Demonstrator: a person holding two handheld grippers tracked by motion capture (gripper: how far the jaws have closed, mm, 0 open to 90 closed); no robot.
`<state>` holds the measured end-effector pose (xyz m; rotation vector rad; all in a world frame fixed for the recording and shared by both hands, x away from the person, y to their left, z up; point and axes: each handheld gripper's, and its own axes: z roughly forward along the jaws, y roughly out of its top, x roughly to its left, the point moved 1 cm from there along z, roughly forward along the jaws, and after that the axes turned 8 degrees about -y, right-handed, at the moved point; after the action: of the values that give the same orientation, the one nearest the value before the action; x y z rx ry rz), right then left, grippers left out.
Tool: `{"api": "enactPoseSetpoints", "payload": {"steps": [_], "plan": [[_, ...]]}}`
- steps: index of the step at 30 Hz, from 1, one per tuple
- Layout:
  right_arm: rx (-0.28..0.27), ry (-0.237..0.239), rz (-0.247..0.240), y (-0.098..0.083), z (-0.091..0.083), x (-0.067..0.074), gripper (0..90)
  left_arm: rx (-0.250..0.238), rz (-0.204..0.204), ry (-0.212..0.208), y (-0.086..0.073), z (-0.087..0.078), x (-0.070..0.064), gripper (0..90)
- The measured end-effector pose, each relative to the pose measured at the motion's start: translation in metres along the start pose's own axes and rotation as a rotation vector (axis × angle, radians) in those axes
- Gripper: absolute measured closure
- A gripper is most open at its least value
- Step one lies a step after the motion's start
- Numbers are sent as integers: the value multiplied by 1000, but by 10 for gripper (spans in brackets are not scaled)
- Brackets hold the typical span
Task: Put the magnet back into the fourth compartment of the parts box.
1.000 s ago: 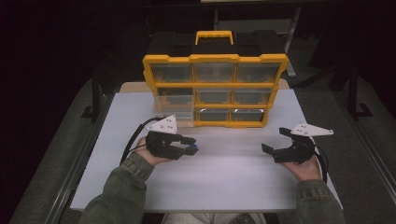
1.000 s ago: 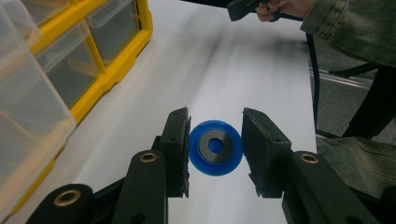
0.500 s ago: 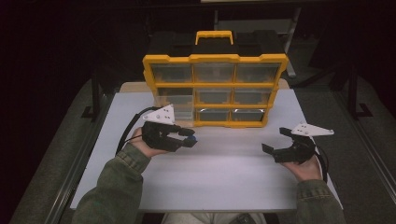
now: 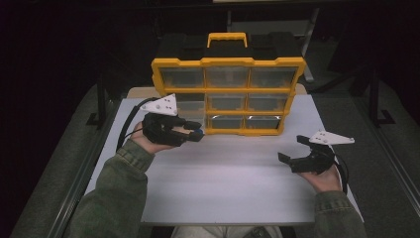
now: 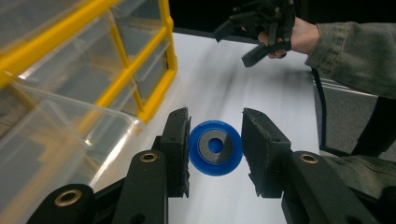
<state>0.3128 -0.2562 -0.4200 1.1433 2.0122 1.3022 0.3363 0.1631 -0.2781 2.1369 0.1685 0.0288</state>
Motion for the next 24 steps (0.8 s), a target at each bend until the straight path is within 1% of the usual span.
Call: {"api": "enactPoseSetpoints", "payload": {"steps": [6,11,14,24], "plan": [[1,1,1,0,0,0,0,21,23,17,13,-5,1,626],[1,1,0,0,0,0,0,30,30,29,22,-7,7,626],[1,-1,0,0,0,0,0,32,29,37,27,-8,12,626],[3,0,-4,0,1,0,0,37,-2,61,36,-11,29,627]]}}
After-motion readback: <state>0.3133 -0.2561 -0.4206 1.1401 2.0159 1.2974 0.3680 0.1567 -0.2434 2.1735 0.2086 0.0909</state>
